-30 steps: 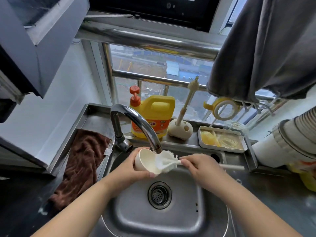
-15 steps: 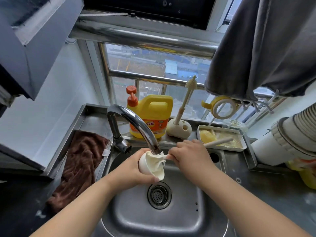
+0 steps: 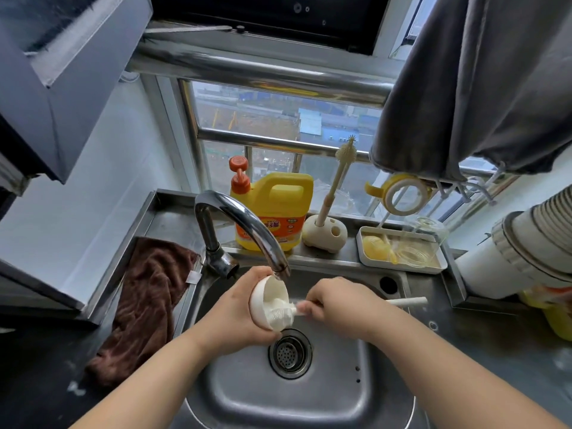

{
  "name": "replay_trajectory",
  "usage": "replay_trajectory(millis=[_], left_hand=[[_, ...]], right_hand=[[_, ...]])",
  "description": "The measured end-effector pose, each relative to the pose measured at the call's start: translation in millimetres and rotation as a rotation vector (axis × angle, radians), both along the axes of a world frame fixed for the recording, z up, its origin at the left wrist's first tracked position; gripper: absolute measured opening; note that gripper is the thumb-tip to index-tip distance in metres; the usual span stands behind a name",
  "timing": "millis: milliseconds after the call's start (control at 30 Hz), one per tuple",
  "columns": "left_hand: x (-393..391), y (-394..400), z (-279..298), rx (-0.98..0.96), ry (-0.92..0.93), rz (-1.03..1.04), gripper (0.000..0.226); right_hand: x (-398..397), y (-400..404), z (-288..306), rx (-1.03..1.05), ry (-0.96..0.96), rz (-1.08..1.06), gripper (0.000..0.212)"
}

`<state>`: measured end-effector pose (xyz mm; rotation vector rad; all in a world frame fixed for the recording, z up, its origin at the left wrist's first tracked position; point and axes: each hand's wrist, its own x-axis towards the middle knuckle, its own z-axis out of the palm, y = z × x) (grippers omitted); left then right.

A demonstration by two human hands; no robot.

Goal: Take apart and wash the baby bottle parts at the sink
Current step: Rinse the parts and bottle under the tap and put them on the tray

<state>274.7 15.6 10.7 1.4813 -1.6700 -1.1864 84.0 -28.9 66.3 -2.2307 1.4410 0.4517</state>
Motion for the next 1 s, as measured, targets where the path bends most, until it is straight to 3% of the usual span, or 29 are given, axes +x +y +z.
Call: replay_trajectory(millis=[100,233,400,533,767,867,1000], left_hand=[[-2.5,-4.0,0.7,-0.05,0.005,0.021,0.074],[-3.6,1.5,-3.9,-0.052,-0.006,-0.004,0.077],[-3.3,-4.5,-3.5,-0.042,0.018,0.043,0.081],[-3.2,-4.1,-3.1,0.025,0.022,-0.019,0.081],[-9.2,1.2,-2.9,0.263,0.071,-0.049,0.047],[0.1,-2.9,4.3,0.314,0.116,-0.068,0.06],[9.6,-13.5,13.7,0.386,0.009,-0.152,0.08]], right_hand=[[1.9,0.7,3.7,-0.079,0.033,-0.016,0.036],[-0.1,5.8,9.6,0.087,-0.015,-0.002,0.035],[4.5,-0.6,9.0,-0.113,0.055,-0.016,0.037],[2.8,6.3,3.3,-0.085,-0.105,-0.113,0.033],[-4.2,11.7,-9.4,-0.068,-0.119,-0.151,0.035],[-8.3,12.7,-9.3,-0.082,-0.143,-0.154,0.034],[-7.6,16.5,-5.2,-0.073,-0.141,-0.119,0.033]])
